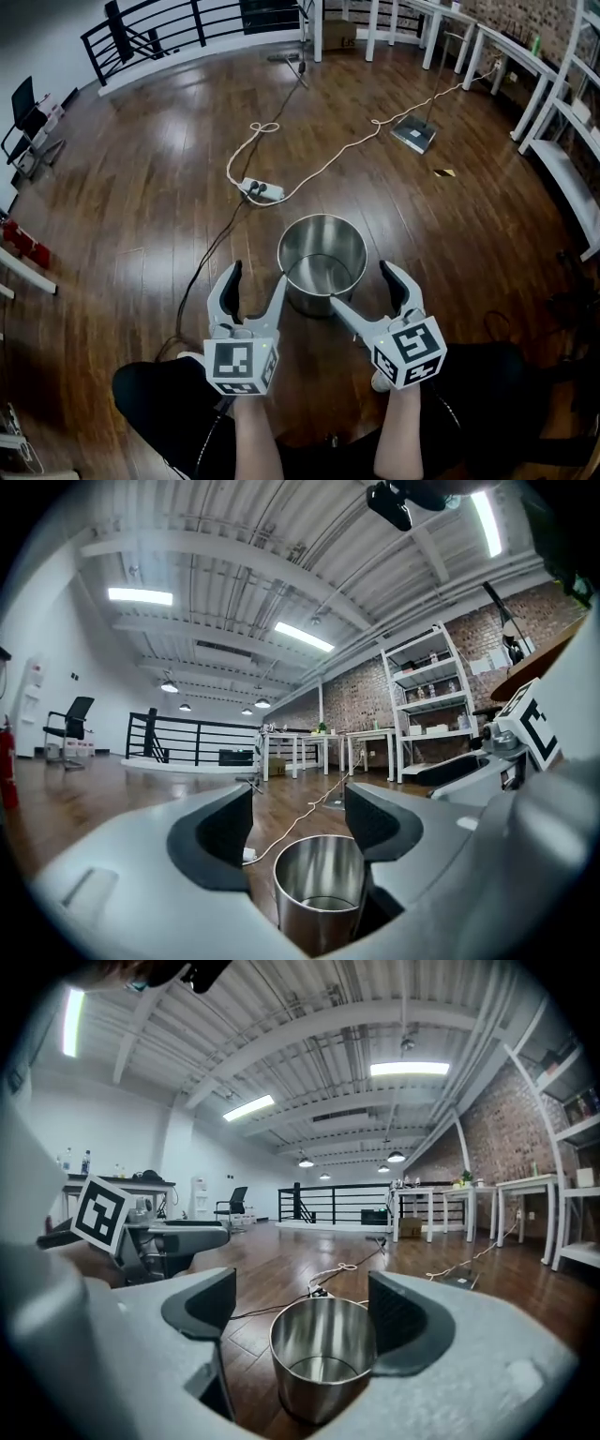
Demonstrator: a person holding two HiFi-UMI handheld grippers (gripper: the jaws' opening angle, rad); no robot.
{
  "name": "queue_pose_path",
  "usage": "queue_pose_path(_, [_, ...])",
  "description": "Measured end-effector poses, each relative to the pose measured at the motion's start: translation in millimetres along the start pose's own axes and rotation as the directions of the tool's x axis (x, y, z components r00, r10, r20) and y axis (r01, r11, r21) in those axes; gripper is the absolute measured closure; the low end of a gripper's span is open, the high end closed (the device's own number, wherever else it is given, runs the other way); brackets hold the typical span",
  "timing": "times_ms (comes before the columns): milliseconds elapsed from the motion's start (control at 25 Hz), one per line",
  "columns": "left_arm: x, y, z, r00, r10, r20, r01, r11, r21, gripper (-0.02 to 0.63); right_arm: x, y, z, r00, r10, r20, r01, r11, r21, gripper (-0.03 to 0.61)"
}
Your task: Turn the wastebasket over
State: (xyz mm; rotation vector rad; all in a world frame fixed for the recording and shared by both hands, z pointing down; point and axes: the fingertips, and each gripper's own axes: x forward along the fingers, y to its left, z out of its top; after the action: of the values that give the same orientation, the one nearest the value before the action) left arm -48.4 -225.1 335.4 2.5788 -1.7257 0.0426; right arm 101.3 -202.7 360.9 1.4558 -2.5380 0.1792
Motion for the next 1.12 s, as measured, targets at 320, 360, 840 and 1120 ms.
queue_pose_path(320, [41.1, 32.4, -36.2, 0.996, 0.052, -0.068, -0.054, 0.998, -0.017, 0.284, 63.5, 21.2, -30.7, 0.978, 0.151, -0.141, -0.169, 0.978, -0.121, 0.149])
queue_pose_path(360, [46.1, 36.7, -41.8, 0.995, 0.057, -0.082, -0.059, 0.998, -0.023, 0.284, 69.9, 24.3, -34.0, 0.972, 0.169, -0.166, -0.192, 0.972, -0.135, 0.149])
queue_pose_path(840, [76.8, 58.0, -100.8, 0.979, 0.042, -0.200, -0.056, 0.996, -0.069, 0.322, 119.7, 57.9, -130.8, 0.750, 0.320, -0.579, -0.510, 0.837, -0.197, 0.215])
queue_pose_path(1120, [65.5, 72.6, -137.2, 0.963, 0.076, -0.260, -0.131, 0.971, -0.201, 0.327, 152.9, 71.4, -171.2, 0.767, 0.262, -0.586, -0.448, 0.873, -0.195, 0.377])
